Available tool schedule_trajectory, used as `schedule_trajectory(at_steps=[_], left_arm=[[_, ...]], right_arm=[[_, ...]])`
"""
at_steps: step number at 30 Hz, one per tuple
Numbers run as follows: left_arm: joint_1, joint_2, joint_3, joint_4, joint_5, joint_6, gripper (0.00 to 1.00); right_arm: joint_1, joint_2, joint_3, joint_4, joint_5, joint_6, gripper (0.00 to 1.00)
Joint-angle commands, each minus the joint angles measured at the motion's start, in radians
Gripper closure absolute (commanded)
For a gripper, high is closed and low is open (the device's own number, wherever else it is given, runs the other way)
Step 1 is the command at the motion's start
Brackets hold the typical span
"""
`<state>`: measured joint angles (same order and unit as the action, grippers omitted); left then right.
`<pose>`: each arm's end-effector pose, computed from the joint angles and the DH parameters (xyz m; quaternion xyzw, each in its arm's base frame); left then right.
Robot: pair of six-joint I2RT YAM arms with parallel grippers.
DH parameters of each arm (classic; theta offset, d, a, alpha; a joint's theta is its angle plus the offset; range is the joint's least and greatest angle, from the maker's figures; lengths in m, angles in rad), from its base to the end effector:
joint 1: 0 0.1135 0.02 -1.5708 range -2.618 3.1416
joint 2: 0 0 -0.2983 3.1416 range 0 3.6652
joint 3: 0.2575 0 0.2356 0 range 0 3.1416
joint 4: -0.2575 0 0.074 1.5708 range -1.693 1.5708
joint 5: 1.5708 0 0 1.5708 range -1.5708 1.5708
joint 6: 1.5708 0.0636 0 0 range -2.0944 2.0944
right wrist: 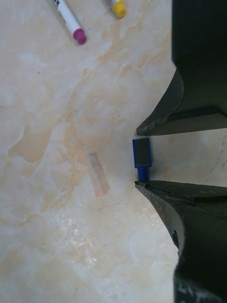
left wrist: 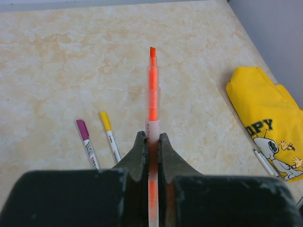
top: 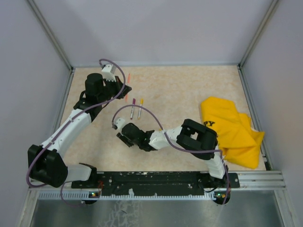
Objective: Insert the pens into the pen caps
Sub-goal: Move the pen cap to the center of the board.
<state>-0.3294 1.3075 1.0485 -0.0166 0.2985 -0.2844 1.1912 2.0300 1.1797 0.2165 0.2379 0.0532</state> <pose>0.2851 -0.1172 0.3645 0.1074 0.7864 -0.2933 0.5329 0.1833 0.4190 0.1688 -0.4322 0.7752 0.1753 0.4260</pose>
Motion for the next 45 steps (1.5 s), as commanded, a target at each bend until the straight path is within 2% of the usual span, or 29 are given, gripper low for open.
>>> schedule_trajectory(at_steps=[1, 10, 16, 22, 25, 29, 34, 41, 45], left_arm=[[0.006, 0.011, 0.024, 0.006, 0.011, -0.003, 1.00], [0.006, 0.010, 0.024, 0.006, 0.010, -0.003, 1.00], [0.007, 0.007, 0.024, 0.002, 0.000, -0.001, 1.00], [0.006, 0.007, 0.024, -0.002, -0.011, -0.002, 1.00], [0.007, 0.007, 0.025, -0.003, -0.013, -0.002, 1.00], [0.006, 0.006, 0.027, -0.007, -0.023, -0.001, 1.00], [0.006, -0.006, 0.025, -0.010, -0.041, 0.003, 1.00], [0.006, -0.014, 0.022, -0.010, -0.057, 0.005, 1.00], [0.006, -0.014, 0.022, -0.010, -0.054, 0.004, 1.00]], right_arm=[[0.005, -0.091, -0.061, 0.006, 0.061, -0.010, 0.62], [-0.037, -0.141, -0.155, 0.018, 0.092, -0.008, 0.61], [-0.098, -0.168, -0.192, 0.016, 0.090, -0.007, 0.57], [-0.128, -0.200, -0.209, 0.025, 0.073, -0.024, 0.42], [-0.128, -0.232, -0.206, 0.034, 0.052, -0.024, 0.39], [-0.127, -0.292, -0.175, 0.010, 0.043, 0.006, 0.36], [-0.124, -0.329, -0.125, -0.058, 0.046, 0.125, 0.36], [-0.067, -0.240, 0.053, -0.334, 0.080, 0.195, 0.37], [-0.015, -0.182, 0.108, -0.338, 0.076, 0.242, 0.39]])
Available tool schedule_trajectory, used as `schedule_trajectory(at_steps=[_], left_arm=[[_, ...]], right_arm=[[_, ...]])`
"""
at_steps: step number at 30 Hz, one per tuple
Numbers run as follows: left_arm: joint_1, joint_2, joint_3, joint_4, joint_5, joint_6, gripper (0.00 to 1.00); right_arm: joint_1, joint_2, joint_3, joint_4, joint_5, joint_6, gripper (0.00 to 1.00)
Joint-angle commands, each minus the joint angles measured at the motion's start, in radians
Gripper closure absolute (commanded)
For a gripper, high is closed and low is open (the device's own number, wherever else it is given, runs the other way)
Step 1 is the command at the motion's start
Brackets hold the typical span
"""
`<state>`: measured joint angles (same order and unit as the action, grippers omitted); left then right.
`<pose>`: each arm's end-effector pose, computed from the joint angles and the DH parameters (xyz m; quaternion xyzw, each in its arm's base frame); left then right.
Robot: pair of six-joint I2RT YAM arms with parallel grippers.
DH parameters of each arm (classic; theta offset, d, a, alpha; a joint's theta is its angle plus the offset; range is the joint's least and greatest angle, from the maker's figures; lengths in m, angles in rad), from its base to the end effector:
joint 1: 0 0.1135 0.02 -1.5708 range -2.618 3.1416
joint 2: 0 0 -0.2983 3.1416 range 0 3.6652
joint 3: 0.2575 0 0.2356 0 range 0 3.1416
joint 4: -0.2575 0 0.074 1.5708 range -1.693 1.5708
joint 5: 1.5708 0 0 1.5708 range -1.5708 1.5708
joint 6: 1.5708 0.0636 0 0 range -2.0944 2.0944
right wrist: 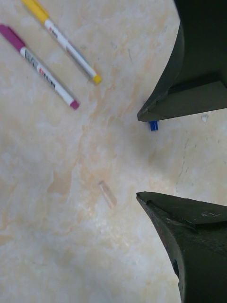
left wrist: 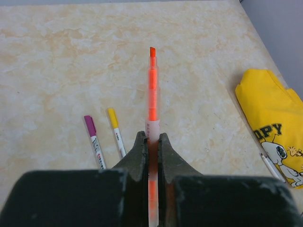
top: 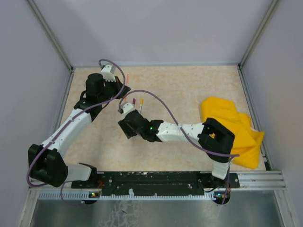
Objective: Insert the pens into the pen caps
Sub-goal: Move the pen cap to the center of the board.
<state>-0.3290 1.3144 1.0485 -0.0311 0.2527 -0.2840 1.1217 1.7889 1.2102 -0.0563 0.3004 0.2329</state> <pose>0.2878 -0.1151 0.3604 0.0929 0.7956 -0.2746 0.5319 0.1978 0.3671 0.2504 -0.3184 0.8258 0.1754 0.4312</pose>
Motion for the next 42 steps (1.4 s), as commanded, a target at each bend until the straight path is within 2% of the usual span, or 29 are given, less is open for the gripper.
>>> schedule_trajectory(at_steps=[1, 8, 19, 30, 42], left_arm=[[0.005, -0.021, 0.022, 0.004, -0.008, 0.004, 1.00], [0.005, -0.024, 0.021, 0.005, -0.009, 0.002, 1.00], [0.006, -0.021, 0.019, 0.008, 0.003, -0.002, 1.00], [0.005, -0.023, 0.016, 0.010, -0.007, -0.004, 1.00], [0.005, -0.018, 0.016, 0.010, 0.001, -0.002, 1.00]], right_arm=[[0.061, 0.079, 0.097, -0.073, 0.006, 0.081, 0.39], [0.081, 0.199, 0.233, -0.130, 0.031, 0.199, 0.41], [0.092, 0.273, 0.271, -0.084, 0.124, 0.319, 0.41], [0.114, 0.303, 0.227, 0.070, 0.237, 0.322, 0.41], [0.120, 0.368, 0.260, 0.063, 0.257, 0.294, 0.45]])
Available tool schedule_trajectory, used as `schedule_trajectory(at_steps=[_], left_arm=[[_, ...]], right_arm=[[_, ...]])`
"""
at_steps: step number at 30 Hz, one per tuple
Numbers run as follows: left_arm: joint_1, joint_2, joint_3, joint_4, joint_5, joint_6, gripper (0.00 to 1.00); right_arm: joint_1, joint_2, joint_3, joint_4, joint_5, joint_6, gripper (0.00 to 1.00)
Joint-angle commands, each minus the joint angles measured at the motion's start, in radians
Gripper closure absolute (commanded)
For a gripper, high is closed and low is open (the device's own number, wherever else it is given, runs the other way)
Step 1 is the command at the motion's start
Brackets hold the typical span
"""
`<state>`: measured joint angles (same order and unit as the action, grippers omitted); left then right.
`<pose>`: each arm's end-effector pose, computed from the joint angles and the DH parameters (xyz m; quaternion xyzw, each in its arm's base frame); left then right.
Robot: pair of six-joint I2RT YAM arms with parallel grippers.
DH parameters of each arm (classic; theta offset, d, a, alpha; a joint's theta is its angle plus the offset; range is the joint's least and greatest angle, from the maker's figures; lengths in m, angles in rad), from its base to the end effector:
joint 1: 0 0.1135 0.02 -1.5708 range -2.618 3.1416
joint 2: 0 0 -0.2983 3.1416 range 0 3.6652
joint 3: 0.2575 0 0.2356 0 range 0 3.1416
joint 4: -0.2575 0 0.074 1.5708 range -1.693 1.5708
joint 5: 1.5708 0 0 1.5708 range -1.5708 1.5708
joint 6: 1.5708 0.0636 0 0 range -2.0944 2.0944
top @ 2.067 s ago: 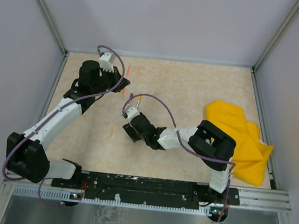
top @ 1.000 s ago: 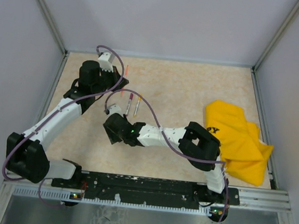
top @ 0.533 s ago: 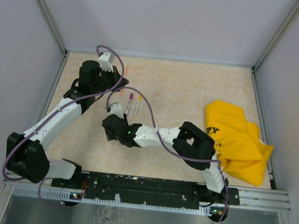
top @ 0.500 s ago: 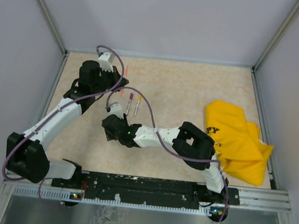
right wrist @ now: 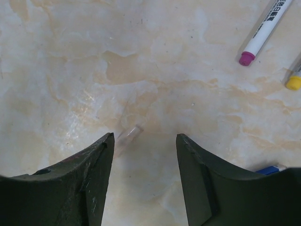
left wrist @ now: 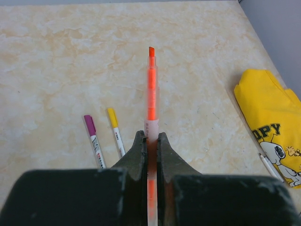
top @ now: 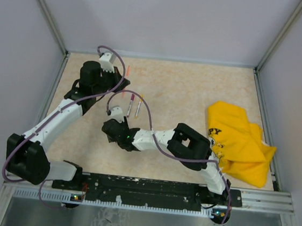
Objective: Insert the pens into the pen caps
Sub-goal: Move the pen cap to the center of the board.
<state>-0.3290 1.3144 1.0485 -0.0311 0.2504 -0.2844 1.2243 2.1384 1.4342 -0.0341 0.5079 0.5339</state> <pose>0.2879 -0.1150 0.3604 0.0920 0.7958 -0.2739 0.5322 0.1951 0.4491 0.1760 -0.2040 0.8674 0.1549 0.4266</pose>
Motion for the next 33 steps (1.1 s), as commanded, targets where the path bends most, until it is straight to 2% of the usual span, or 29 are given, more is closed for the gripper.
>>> schedule_trajectory(at_steps=[1, 11, 24, 33], left_arm=[[0.005, -0.018, 0.016, 0.010, 0.002, -0.002, 1.00], [0.005, -0.014, 0.016, 0.010, 0.000, -0.002, 1.00], [0.006, -0.010, 0.017, 0.010, 0.004, -0.002, 1.00], [0.005, -0.009, 0.016, 0.010, 0.008, -0.002, 1.00]], right_arm=[[0.018, 0.022, 0.037, 0.042, 0.051, -0.008, 0.45], [0.030, 0.039, 0.039, 0.026, 0.055, -0.024, 0.49], [0.057, -0.005, -0.047, -0.007, 0.051, 0.006, 0.54], [0.057, -0.015, -0.062, -0.009, 0.048, 0.011, 0.69]])
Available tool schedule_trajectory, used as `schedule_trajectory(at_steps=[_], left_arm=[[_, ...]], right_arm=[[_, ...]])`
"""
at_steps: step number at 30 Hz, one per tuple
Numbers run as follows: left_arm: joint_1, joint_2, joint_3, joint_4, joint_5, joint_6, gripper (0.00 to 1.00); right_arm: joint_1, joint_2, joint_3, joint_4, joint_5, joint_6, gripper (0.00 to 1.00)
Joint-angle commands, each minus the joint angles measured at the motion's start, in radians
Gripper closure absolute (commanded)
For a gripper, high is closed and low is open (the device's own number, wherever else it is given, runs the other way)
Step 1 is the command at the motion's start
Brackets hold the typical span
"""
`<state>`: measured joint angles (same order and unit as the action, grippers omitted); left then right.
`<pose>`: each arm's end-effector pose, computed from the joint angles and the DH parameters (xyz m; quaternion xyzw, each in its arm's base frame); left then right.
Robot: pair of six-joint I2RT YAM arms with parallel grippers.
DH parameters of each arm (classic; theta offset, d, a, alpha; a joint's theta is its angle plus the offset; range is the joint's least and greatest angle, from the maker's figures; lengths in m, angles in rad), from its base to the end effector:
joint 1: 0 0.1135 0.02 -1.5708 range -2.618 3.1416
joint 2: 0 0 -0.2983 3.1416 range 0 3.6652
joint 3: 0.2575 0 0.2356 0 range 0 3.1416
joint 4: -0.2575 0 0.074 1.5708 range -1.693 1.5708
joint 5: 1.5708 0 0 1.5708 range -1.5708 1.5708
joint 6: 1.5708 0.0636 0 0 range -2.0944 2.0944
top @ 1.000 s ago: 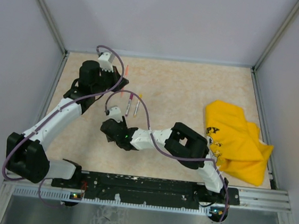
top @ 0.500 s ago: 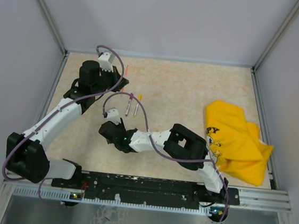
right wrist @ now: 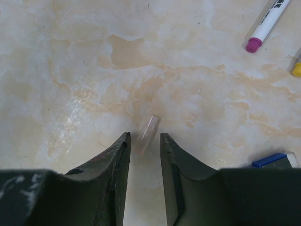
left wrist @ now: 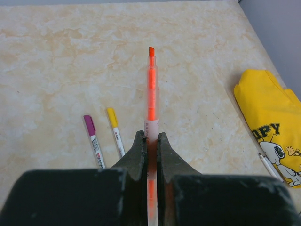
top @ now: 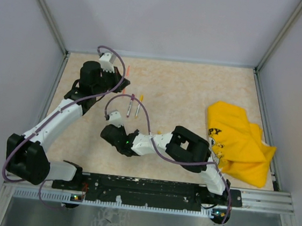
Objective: Insert the pens into the pen caps
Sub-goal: Move the pen cap to the center of the board.
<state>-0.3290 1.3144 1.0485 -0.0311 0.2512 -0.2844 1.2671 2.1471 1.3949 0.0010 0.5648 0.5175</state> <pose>0.2879 -0.1150 0.3604 0.0923 0.7958 -0.2741 0.5321 0.1770 0.4510 0.1646 -0.2192 0.8604 0.1375 0.4391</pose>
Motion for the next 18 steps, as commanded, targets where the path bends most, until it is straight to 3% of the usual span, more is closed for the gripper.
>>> schedule_trajectory(at_steps=[1, 11, 18], left_arm=[[0.005, -0.009, 0.016, 0.011, 0.007, -0.002, 1.00], [0.005, -0.006, 0.016, 0.013, 0.011, -0.002, 1.00], [0.005, -0.010, 0.016, 0.011, 0.004, -0.001, 1.00]], right_arm=[[0.014, -0.027, -0.024, -0.046, -0.009, 0.027, 0.70], [0.014, -0.090, -0.099, -0.020, -0.011, 0.027, 0.83], [0.014, -0.195, -0.232, 0.129, -0.103, -0.067, 0.90]])
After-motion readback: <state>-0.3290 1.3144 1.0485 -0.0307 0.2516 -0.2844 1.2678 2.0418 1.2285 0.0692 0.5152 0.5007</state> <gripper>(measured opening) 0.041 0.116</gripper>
